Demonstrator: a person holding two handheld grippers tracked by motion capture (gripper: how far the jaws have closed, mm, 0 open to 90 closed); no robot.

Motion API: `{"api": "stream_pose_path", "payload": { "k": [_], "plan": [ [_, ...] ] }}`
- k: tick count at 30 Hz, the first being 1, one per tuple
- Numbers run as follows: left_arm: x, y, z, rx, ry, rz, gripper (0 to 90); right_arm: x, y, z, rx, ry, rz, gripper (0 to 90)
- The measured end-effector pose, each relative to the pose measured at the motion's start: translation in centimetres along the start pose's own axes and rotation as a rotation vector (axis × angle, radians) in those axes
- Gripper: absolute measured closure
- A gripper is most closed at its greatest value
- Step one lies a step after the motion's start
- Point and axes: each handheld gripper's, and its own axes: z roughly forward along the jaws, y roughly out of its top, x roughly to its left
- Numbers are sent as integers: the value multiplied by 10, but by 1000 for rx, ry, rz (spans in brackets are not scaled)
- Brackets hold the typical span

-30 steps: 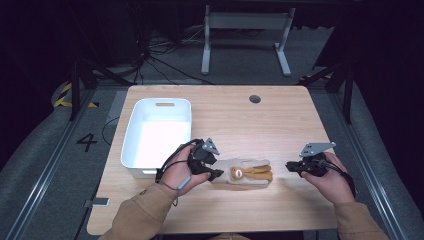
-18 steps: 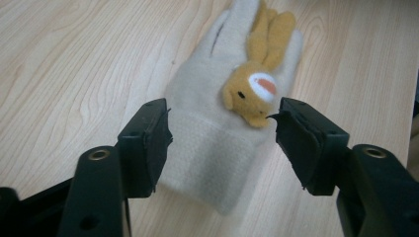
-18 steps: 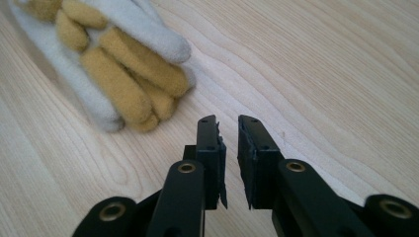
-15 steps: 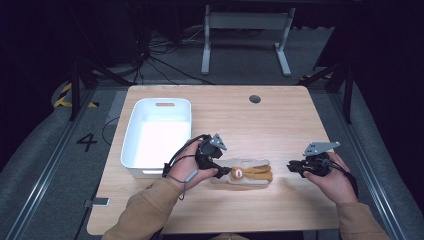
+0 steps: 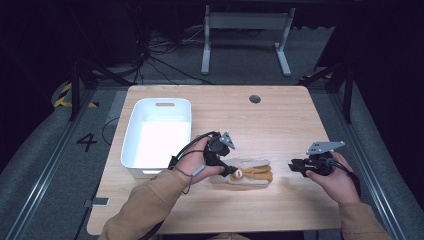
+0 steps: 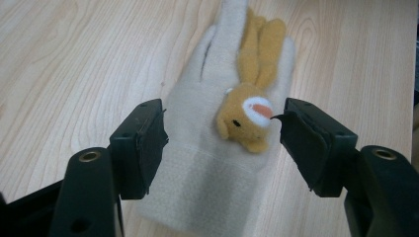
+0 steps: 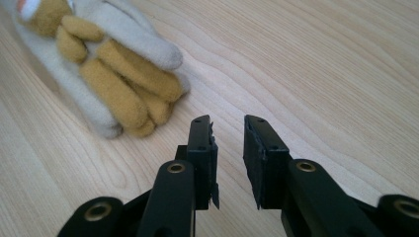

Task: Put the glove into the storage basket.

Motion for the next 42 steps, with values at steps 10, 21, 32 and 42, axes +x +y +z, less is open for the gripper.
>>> {"api": "stream_pose_path", "payload": {
  "k": [10, 21, 32, 42],
  "plan": [
    [5, 0, 9, -31, -54, 26, 360, 0, -3, -1, 1, 1, 7, 729],
    [11, -17, 33, -143, -88, 13, 259, 3, -7, -3, -15, 26, 21, 706],
    [14, -32, 47, -153, -93, -11, 194, 5, -7, -3, -33, 39, 17, 677],
    [13, -37, 61, -132, -85, 13, 161, 5, -7, -2, -34, 38, 12, 661]
  ]
}}
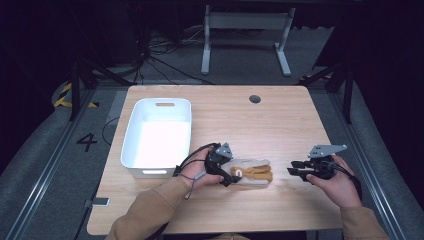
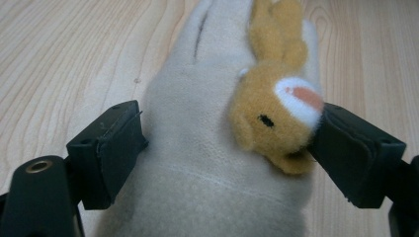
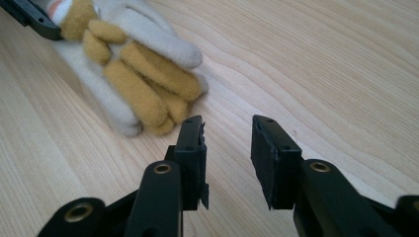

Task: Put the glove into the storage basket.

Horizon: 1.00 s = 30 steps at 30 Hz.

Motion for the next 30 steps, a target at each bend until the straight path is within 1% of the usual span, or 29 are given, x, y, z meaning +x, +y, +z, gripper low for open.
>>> {"api": "stream_pose_path", "payload": {
  "k": [3, 5, 7, 10, 15, 17, 18, 21, 22, 23, 24, 26, 27, 28, 30],
  "plan": [
    [0, -1, 3, 0, 4, 2, 159, 0, 0, 0, 0, 0, 0, 659],
    [1, -2, 6, 2, -1, 7, 155, 0, 0, 0, 1, 1, 0, 657],
    [1, -3, 8, 5, 0, 2, 142, 1, 0, 1, 0, 4, 1, 651],
    [2, -3, 11, 25, -3, 18, 128, 1, 0, 1, -3, 6, 0, 645],
    [2, -5, 14, 32, -7, 13, 111, 1, 0, 1, -6, 7, 1, 642],
    [2, -5, 16, 34, -1, 20, 105, 1, 0, 2, -7, 7, 2, 641],
    [1, -6, 17, 40, 0, 31, 101, 1, 0, 2, -4, 9, 2, 638],
    [0, -5, 18, 45, 5, 39, 95, 1, 0, 2, -6, 11, 2, 634],
    [0, -5, 18, 50, 12, 58, 94, 1, 0, 2, -8, 11, 2, 633],
    [0, -5, 18, 50, 12, 58, 92, 1, 0, 2, -8, 11, 2, 633],
    [-2, -5, 19, 57, 22, 79, 88, 1, 0, 2, -8, 11, 3, 631],
    [-2, -6, 19, 61, 24, 83, 85, 1, 0, 3, -8, 12, 4, 628],
    [-3, -6, 19, 64, 26, 93, 85, 1, 0, 3, -8, 12, 4, 628],
    [-3, -7, 20, 58, 29, 105, 83, 1, 0, 3, -10, 13, 5, 626],
    [-3, -7, 20, 56, 35, 112, 84, 2, 0, 2, -11, 13, 6, 624]
  ]
}}
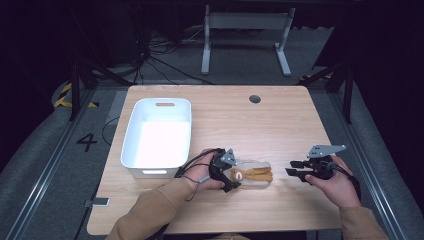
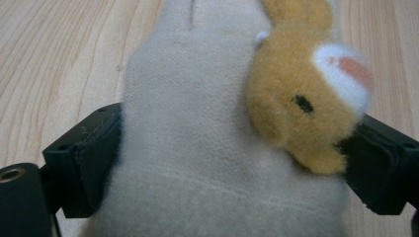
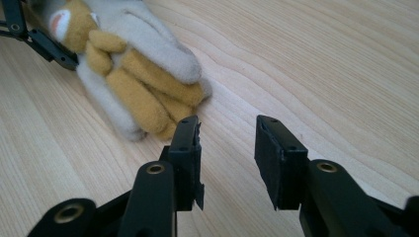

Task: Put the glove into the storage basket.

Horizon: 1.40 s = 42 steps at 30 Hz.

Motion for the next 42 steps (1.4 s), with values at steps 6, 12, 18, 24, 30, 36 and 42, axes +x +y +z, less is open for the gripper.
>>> {"api": "stream_pose_path", "payload": {
  "k": [6, 12, 18, 24, 30, 36, 42],
  "plan": [
    [0, -1, 0, -17, 11, -5, 113, 0, 0, 0, 0, 1, -1, 623],
    [2, -3, -2, -46, 22, -21, 284, 0, 0, 0, -11, 4, -2, 610],
    [0, -3, -3, -70, 26, -11, 476, 1, 1, 0, -19, 6, -5, 610],
    [-3, 1, -5, -37, 30, -24, 605, 1, 1, 0, -22, 3, -8, 610],
    [-4, 3, -7, -21, 34, -39, 663, 1, 1, -1, -23, -4, -10, 610],
    [-6, 5, -7, -4, 46, -70, 690, 0, 2, -3, -33, -18, -22, 610],
    [-5, 12, -15, 28, 34, -129, 704, -2, 0, -3, -31, -23, -23, 609]
  ]
}}
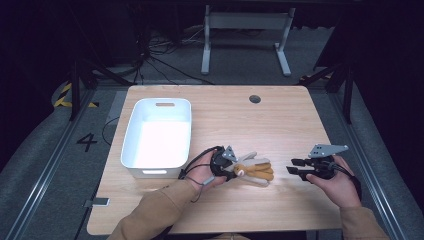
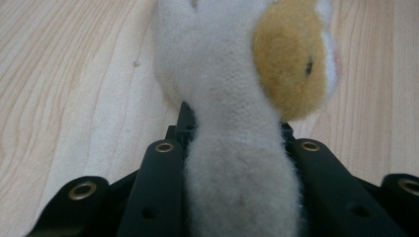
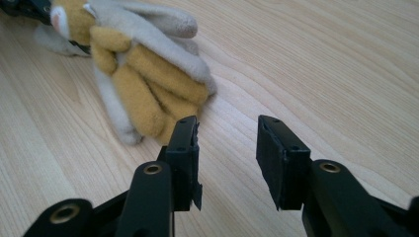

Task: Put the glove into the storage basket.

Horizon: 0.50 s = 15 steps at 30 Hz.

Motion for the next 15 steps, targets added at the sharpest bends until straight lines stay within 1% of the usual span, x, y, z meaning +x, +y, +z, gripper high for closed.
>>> {"api": "stream_pose_path", "payload": {
  "k": [2, 3, 4, 5, 9, 10, 12, 15],
  "plan": [
    [0, 3, -5, -9, -3, -20, 706, 0, 0, 0, -2, -2, 1, 609],
    [0, 4, -9, -8, -11, -39, 706, 0, 0, 0, -1, -3, 1, 609],
    [1, 6, -11, -14, -13, -38, 707, 0, 0, 0, -1, -4, -1, 610],
    [0, 7, -14, -16, -14, -47, 708, 0, 0, 0, -3, -5, -3, 609],
    [1, 11, -25, -21, -6, -63, 711, -1, 0, 0, -3, -3, -3, 608],
    [1, 13, -27, -21, -4, -76, 713, -1, 0, 0, -1, -2, -2, 608],
    [1, 15, -33, -18, 2, -76, 715, -2, 0, 1, -2, -3, -1, 607],
    [1, 20, -40, -20, 11, -85, 721, -2, 1, 1, -3, 0, 1, 607]
  ]
}}
